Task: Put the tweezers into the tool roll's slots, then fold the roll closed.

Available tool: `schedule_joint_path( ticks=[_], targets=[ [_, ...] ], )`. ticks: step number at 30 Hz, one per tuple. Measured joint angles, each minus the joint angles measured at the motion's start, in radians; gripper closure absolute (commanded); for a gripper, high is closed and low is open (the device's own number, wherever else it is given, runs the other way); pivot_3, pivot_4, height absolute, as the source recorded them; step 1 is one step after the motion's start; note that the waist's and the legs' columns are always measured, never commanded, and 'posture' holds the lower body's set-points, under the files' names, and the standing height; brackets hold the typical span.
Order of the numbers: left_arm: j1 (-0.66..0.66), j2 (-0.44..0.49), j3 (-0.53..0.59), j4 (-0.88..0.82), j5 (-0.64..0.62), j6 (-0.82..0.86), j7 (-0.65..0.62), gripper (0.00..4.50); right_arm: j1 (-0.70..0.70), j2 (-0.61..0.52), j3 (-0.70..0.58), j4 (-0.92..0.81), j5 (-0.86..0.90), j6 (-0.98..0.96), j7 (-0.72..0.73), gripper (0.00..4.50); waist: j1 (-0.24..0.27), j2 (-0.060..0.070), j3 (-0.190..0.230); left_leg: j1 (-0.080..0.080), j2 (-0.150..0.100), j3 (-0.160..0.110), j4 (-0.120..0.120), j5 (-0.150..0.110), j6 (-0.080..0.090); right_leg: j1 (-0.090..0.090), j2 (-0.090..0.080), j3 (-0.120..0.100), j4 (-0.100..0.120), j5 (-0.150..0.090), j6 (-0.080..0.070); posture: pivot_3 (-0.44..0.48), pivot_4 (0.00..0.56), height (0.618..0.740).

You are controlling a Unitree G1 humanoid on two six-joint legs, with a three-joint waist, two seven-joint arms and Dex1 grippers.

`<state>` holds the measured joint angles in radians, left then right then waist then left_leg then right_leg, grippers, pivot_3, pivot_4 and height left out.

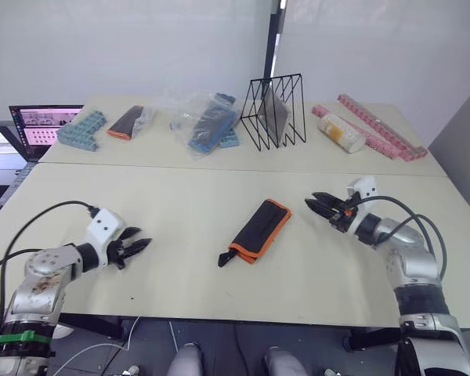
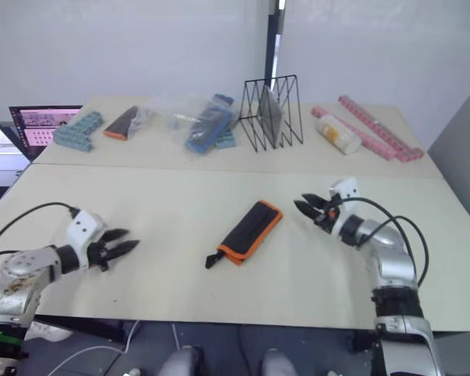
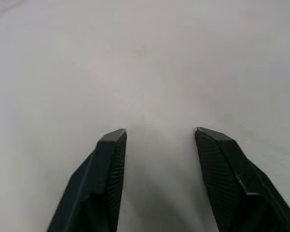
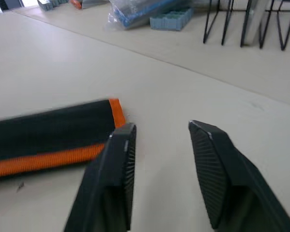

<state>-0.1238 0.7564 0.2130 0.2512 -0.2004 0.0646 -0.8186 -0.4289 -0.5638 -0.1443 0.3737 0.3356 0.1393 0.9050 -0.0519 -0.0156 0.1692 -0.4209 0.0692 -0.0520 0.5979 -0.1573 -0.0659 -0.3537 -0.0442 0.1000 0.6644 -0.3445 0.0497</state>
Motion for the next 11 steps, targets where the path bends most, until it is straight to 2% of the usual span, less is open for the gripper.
schedule_joint_path(
  ticks=[3,5,11],
  targets=[
    [0.069,0.006,0.069,0.0,-0.021,-0.045,0.01,0.02,0.044,-0.036,-0.005,0.035,-0.017,-0.05,0.026,0.57,-0.016,0.0,0.0,0.0,0.0,0.001,-0.002,0.0,0.0,-0.001,0.0,0.001,0.0,0.0,-0.001,0.0,0.15,0.735],
    [0.12,0.006,0.113,-0.012,-0.05,-0.045,0.011,0.0,0.062,-0.052,-0.012,0.06,-0.019,-0.08,0.042,0.04,-0.022,0.0,0.0,0.001,0.001,0.002,-0.004,0.0,0.0,-0.001,0.0,0.001,0.0,-0.001,-0.001,0.0,0.15,0.735],
    [0.253,-0.008,0.204,-0.094,-0.113,-0.011,0.03,0.0,0.073,-0.092,-0.03,0.161,-0.03,-0.159,0.078,0.04,-0.016,0.0,0.0,0.001,0.0,0.002,-0.005,0.0,0.0,-0.001,0.0,0.001,-0.001,-0.001,-0.001,0.0,0.15,0.735]
  ],
)
